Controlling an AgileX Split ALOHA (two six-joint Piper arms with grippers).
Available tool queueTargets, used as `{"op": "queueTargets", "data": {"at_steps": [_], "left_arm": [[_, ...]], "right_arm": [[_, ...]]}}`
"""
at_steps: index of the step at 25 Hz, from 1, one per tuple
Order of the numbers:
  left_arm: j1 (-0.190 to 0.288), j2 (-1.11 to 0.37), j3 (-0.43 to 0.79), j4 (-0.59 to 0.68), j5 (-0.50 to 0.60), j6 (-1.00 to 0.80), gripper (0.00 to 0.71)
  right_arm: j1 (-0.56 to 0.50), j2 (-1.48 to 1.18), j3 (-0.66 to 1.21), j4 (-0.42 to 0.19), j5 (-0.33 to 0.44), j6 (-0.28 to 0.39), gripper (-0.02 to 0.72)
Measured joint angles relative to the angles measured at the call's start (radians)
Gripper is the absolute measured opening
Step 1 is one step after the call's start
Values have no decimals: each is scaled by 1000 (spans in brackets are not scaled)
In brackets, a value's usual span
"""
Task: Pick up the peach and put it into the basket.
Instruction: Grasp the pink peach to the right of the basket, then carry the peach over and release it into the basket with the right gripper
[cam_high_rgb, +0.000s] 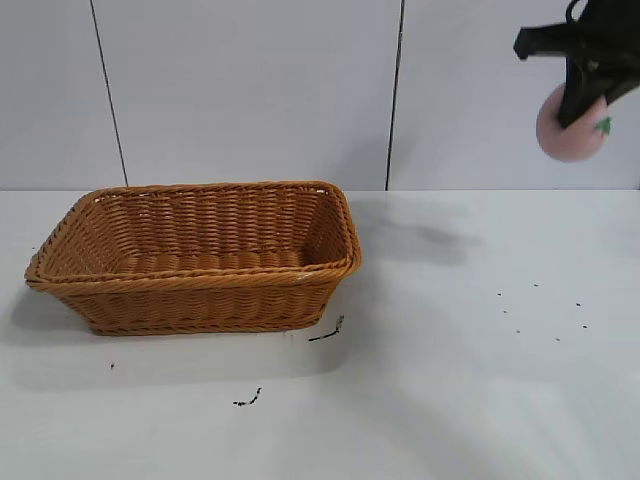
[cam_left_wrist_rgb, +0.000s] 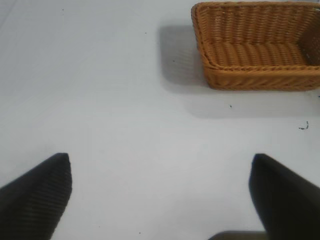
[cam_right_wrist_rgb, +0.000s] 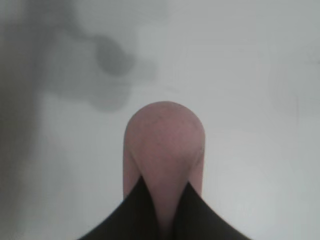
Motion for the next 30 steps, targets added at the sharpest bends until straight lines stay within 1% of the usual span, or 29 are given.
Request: {"op": "queueTargets", "data": {"at_steps": [4,9,14,17,21,28,30], "left_arm": [[0,0,0,0,0,0,693],[0,0,0,0,0,0,693],[0,0,0,0,0,0,693],[0,0,0,0,0,0,693],[0,0,0,0,0,0,693],[0,0,0,0,0,0,693],[0,0,0,0,0,0,693]], "right_arm": [[100,27,-124,0,34,0,-17],[277,79,-227,2,33,0,-17],[440,151,-238,8,-32,0,-17],[503,220,-238,8,-76,0,-17],[549,325,-238,8,-131,0,-17],[560,473,-238,8,-217,0,-17],[560,486,-238,7,-235,0,7]]}}
